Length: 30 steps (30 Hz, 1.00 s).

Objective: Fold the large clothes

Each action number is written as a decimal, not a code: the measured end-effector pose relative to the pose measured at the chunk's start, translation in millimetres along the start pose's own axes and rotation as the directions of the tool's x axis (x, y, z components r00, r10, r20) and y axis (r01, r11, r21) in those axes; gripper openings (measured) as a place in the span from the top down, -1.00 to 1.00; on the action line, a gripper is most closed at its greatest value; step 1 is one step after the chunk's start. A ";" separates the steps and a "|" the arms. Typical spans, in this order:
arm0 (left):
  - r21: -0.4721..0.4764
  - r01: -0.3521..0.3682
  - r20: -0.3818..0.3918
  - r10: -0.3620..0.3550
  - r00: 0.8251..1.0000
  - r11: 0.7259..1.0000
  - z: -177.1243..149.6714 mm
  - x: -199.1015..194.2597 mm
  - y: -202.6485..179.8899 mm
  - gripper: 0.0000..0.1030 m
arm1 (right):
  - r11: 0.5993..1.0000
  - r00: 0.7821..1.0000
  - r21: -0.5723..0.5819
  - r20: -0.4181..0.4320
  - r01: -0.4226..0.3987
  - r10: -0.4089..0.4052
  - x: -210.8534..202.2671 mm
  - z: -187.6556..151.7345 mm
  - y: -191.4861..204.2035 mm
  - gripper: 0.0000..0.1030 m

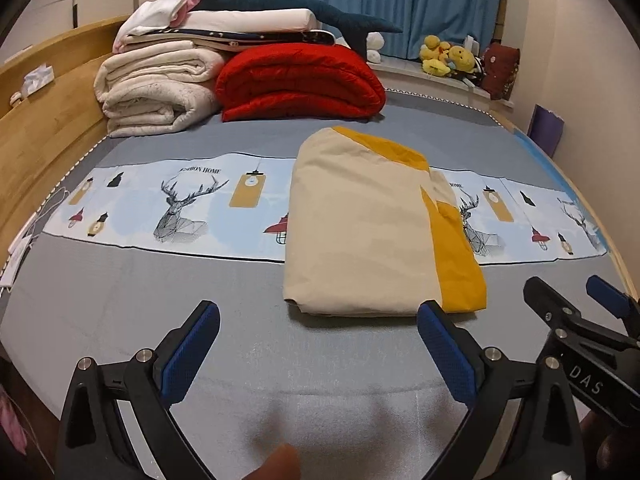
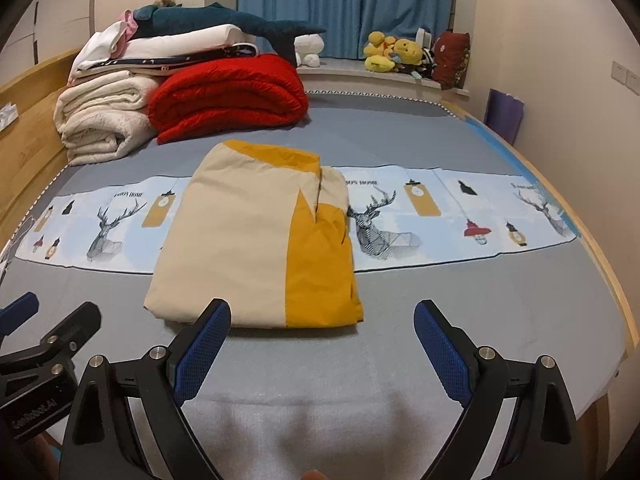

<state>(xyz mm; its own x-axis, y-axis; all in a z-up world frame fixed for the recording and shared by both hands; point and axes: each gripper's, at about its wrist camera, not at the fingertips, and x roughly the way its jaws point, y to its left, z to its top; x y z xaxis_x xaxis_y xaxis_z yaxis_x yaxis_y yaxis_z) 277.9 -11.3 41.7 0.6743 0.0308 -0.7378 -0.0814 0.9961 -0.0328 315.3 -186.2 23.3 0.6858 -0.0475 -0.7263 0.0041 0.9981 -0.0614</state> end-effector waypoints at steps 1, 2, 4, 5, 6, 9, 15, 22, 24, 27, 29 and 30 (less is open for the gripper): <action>0.008 0.001 0.000 -0.001 1.000 1.000 -0.5 0.6 -2.2 -0.90 | 1.000 1.000 -0.005 0.002 -0.001 0.001 0.0 -0.2 1.0 -0.81; 0.016 0.005 0.000 -0.005 1.000 1.000 -1.1 1.4 -4.2 -0.90 | 1.000 1.000 -0.010 0.006 -0.002 0.002 0.1 0.2 1.2 -0.81; 0.027 0.007 0.003 -0.007 1.000 1.000 -2.7 2.2 -7.4 -0.90 | 1.000 1.000 -0.015 0.014 -0.004 0.004 -0.4 0.4 1.4 -0.81; 0.029 0.008 0.004 -0.008 1.000 1.000 -3.6 2.4 -8.5 -0.90 | 1.000 1.000 -0.016 0.015 -0.005 0.005 -0.6 0.0 1.2 -0.81; 0.027 0.010 0.003 -0.010 1.000 1.000 -4.0 2.7 -8.5 -0.90 | 1.000 1.000 -0.017 0.016 -0.005 0.005 -1.0 -0.3 0.7 -0.81; 0.023 0.016 0.001 -0.016 1.000 1.000 -3.7 3.1 -10.2 -0.90 | 1.000 1.000 -0.017 0.014 0.001 -0.001 -0.2 -0.5 0.3 -0.81; 0.024 0.020 0.024 -0.020 0.999 1.000 -2.1 1.1 -13.0 -0.91 | 1.000 1.000 -0.016 0.006 0.001 -0.001 3.1 -1.6 -1.5 -0.81; 0.022 0.018 0.015 -0.018 1.000 1.000 -2.1 3.7 -12.8 -0.91 | 1.000 1.000 -0.011 0.019 0.007 -0.006 5.0 -2.2 -3.4 -0.81; 0.022 0.015 0.016 -0.015 1.000 1.000 -1.9 3.8 -12.9 -0.91 | 1.000 1.000 -0.010 0.018 0.007 -0.006 5.6 -2.5 -3.6 -0.81; 0.021 0.016 0.015 -0.016 1.000 1.000 -2.1 3.9 -12.7 -0.91 | 1.000 1.000 -0.008 0.019 0.006 -0.006 5.5 -1.9 -4.5 -0.81; 0.023 0.014 0.017 -0.014 1.000 1.000 -1.9 4.1 -12.6 -0.91 | 1.000 1.000 -0.009 0.022 0.005 -0.005 5.7 -1.7 -5.3 -0.81; 0.023 0.013 0.018 -0.014 1.000 1.000 -1.9 4.4 -12.8 -0.91 | 1.000 1.000 -0.009 0.023 0.006 -0.006 5.6 -1.5 -5.1 -0.81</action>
<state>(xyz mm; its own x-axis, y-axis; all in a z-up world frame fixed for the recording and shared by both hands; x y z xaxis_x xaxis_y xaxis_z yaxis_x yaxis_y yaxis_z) 280.5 -24.1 37.6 0.6882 0.0185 -0.7253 -0.0555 0.9981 -0.0272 318.0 -191.6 18.5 0.7020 -0.0521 -0.7102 0.0013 0.9974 -0.0719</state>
